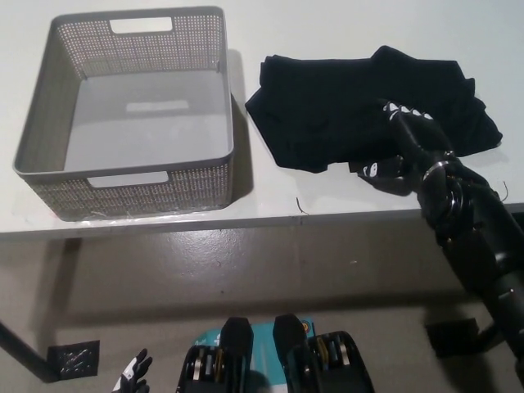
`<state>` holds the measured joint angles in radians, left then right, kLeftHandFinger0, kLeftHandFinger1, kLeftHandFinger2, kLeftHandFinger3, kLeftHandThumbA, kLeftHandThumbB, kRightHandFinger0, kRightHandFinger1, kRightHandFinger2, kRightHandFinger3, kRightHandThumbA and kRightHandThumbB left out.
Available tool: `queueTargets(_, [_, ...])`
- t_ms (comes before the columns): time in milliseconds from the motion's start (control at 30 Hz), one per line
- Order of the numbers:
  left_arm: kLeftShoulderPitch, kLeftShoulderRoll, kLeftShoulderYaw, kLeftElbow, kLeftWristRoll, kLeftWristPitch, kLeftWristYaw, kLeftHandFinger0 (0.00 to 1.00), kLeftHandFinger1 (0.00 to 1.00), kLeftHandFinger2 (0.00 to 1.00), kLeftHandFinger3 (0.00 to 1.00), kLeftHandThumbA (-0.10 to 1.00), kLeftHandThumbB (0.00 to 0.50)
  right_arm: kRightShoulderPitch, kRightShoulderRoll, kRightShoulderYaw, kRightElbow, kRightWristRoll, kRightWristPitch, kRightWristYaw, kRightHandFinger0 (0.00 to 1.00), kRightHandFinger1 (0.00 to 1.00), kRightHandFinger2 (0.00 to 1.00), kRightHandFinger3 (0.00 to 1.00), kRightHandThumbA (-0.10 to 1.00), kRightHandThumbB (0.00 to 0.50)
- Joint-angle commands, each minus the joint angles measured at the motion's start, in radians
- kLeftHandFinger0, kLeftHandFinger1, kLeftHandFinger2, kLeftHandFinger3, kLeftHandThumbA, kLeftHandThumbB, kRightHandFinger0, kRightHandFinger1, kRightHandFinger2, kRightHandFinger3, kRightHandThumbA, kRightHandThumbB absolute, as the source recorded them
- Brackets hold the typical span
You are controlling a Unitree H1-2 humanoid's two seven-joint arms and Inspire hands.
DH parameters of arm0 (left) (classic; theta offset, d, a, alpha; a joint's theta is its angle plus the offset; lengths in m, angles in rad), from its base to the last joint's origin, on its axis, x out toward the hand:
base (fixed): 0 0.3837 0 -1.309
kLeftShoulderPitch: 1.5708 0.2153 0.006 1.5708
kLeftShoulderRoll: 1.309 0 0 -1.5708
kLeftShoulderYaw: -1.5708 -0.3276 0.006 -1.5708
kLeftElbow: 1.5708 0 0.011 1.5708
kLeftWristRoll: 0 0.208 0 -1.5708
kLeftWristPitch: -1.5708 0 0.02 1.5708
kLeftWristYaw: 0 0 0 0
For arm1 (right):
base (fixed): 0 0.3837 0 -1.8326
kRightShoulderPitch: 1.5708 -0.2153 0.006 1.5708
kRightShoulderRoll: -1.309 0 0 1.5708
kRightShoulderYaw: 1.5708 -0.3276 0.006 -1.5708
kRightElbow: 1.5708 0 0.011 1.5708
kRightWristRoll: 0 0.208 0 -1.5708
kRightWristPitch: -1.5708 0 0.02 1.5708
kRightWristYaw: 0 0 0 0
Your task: Use the right hand to pick up a t shirt on the right hand side and place it into a contianer on the left side
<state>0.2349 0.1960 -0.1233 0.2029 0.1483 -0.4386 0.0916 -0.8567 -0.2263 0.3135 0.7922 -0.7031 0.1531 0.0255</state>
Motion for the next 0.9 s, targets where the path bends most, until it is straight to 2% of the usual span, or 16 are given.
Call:
queueTargets(0, [0.005,-0.004,0.002,-0.033,0.018,-0.03,-0.016,1.0,1.0,1.0,1.0,1.0,0.225,-0.085,0.015,-0.01,0.058,0.029,-0.081,-0.119,1.0,1.0,1.0,1.0,0.59,0.249])
queueTargets(33, [0.005,-0.006,0.001,-0.034,0.019,-0.031,-0.019,1.0,1.0,1.0,1.0,1.0,0.222,-0.084,0.021,-0.024,0.071,0.039,-0.103,-0.164,1.0,1.0,1.0,1.0,0.45,0.25])
queueTargets(67, [0.004,-0.006,-0.001,-0.034,0.026,-0.028,-0.019,1.0,1.0,1.0,1.0,1.0,0.218,-0.086,0.031,-0.048,0.09,0.061,-0.137,-0.216,1.0,1.0,1.0,1.0,0.2,0.236])
queueTargets(100, [0.004,-0.01,0.0,-0.033,0.03,-0.029,-0.015,1.0,1.0,1.0,1.0,1.0,0.225,-0.093,0.042,-0.066,0.126,0.075,-0.198,-0.298,0.63,0.78,0.77,0.63,-0.08,0.241])
queueTargets(133, [0.006,-0.011,0.002,-0.035,0.033,-0.028,-0.013,1.0,1.0,1.0,1.0,1.0,0.224,-0.1,0.049,-0.077,0.153,0.088,-0.246,-0.336,0.28,0.42,0.41,0.29,-0.1,0.12])
queueTargets(167, [0.007,-0.011,0.002,-0.035,0.036,-0.027,-0.012,1.0,1.0,1.0,1.0,1.0,0.222,-0.106,0.053,-0.084,0.172,0.102,-0.282,-0.345,0.09,0.26,0.36,0.32,-0.1,0.138])
queueTargets(200, [0.004,-0.013,0.003,-0.033,0.036,-0.029,-0.011,1.0,1.0,1.0,1.0,1.0,0.22,-0.112,0.055,-0.092,0.188,0.118,-0.32,-0.351,0.0,0.06,0.27,0.29,-0.1,0.113])
queueTargets(233, [0.007,-0.013,0.003,-0.04,0.038,-0.021,-0.012,1.0,1.0,1.0,1.0,1.0,0.217,-0.12,0.059,-0.102,0.215,0.137,-0.378,-0.362,0.0,0.03,0.35,0.38,-0.1,0.083])
queueTargets(267, [0.01,-0.013,0.003,-0.049,0.037,-0.015,-0.014,1.0,1.0,1.0,1.0,1.0,0.205,-0.125,0.06,-0.101,0.229,0.138,-0.399,-0.367,0.0,0.05,0.44,0.48,-0.1,0.093])
queueTargets(333, [0.011,-0.014,0.003,-0.049,0.042,-0.02,-0.012,1.0,1.0,1.0,1.0,1.0,0.205,-0.126,0.062,-0.099,0.229,0.143,-0.426,-0.35,0.0,0.1,0.47,0.52,-0.1,0.132])
queueTargets(500, [0.009,-0.013,0.0,-0.039,0.042,-0.027,-0.016,1.0,1.0,1.0,1.0,1.0,0.225,-0.106,0.063,-0.1,0.218,0.152,-0.443,-0.343,0.0,0.13,0.51,0.55,-0.1,0.114])
queueTargets(633, [0.011,-0.018,0.0,-0.038,0.036,-0.026,-0.018,1.0,1.0,1.0,1.0,1.0,0.208,-0.099,0.063,-0.106,0.234,0.166,-0.471,-0.349,0.0,0.21,0.57,0.6,-0.1,0.072])
queueTargets(733, [0.011,-0.02,-0.001,-0.041,0.042,-0.025,-0.018,1.0,1.0,1.0,1.0,1.0,0.203,-0.105,0.064,-0.118,0.254,0.185,-0.505,-0.376,0.0,0.22,0.57,0.61,-0.1,0.09])
queueTargets(800, [0.012,-0.022,0.0,-0.041,0.04,-0.024,-0.02,1.0,1.0,1.0,1.0,1.0,0.209,-0.12,0.067,-0.126,0.277,0.191,-0.53,-0.4,0.0,0.24,0.62,0.67,-0.1,0.09])
queueTargets(867, [0.012,-0.025,0.002,-0.034,0.035,-0.027,-0.021,1.0,1.0,1.0,1.0,1.0,0.211,-0.14,0.071,-0.14,0.287,0.202,-0.553,-0.436,0.0,0.23,0.62,0.66,-0.1,0.081])
